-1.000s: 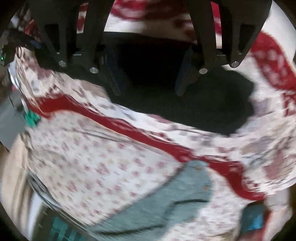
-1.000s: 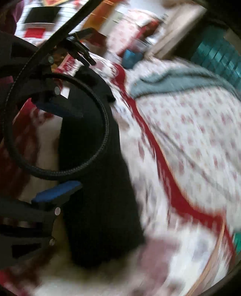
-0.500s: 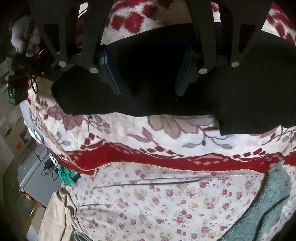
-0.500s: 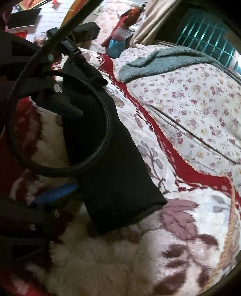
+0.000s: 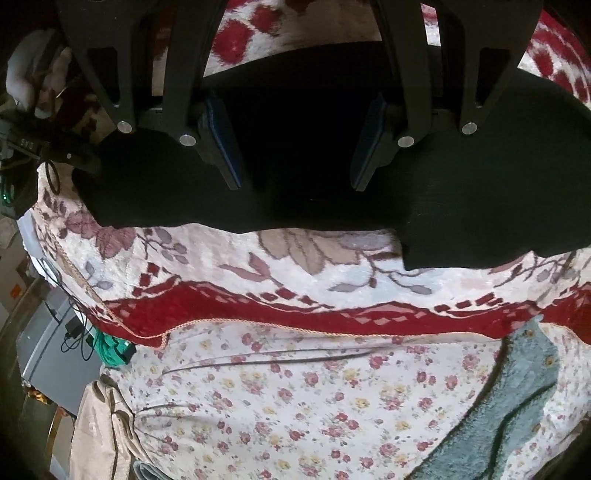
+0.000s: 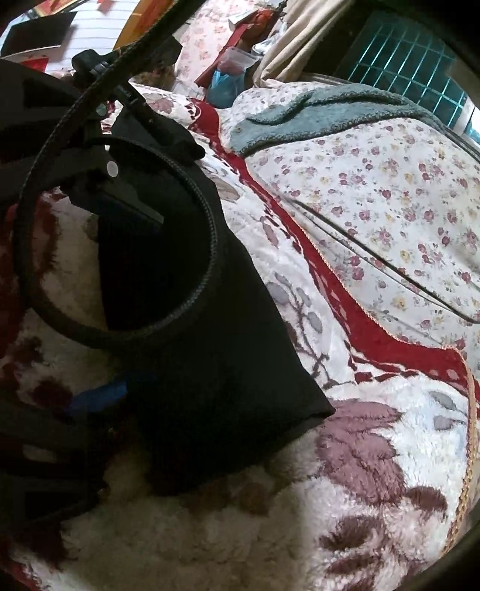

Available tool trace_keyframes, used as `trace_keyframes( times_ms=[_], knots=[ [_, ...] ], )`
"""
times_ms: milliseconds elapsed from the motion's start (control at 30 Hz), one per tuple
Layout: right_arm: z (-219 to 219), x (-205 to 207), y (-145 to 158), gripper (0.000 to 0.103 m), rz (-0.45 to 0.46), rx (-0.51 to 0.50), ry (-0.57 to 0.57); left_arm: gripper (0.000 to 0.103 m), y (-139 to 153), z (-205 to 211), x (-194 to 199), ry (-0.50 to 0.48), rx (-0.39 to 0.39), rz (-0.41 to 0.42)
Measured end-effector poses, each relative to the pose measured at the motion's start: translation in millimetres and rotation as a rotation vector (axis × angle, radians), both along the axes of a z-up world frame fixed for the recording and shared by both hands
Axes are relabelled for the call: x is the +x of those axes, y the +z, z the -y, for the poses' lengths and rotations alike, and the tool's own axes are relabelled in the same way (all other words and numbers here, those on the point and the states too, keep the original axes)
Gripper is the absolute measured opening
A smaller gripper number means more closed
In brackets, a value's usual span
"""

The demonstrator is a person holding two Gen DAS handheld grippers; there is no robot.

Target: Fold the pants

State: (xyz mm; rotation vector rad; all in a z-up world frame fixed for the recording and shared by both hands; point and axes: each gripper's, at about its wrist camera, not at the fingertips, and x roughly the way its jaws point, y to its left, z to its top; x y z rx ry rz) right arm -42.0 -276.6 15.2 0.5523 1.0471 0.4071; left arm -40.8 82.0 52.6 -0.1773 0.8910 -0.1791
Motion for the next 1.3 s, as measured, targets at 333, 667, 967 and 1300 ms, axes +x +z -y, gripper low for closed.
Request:
trace_keyframes(
  times_ms=[333, 667, 967, 1300],
  knots=[
    [3, 0, -2, 0.077, -0.003, 0.029, -0.029, 0.059, 0, -3, -4, 0.013, -0.001, 0.002],
    [3, -4, -4, 0.080, 0.050, 0.034, -0.041, 0.059, -7, -22, -10, 0.060, -0.042, -0.031],
    [-3, -2, -2, 0.080, 0.030, -0.014, -0.003, 0.059, -1, -39, -21, 0.099, -0.089, -0.009],
    [-3, -1, -3, 0.080, 0.014, -0.003, 0.009, 0.062, 14, -166, -91, 0.462, -0.203, 0.049]
  ],
)
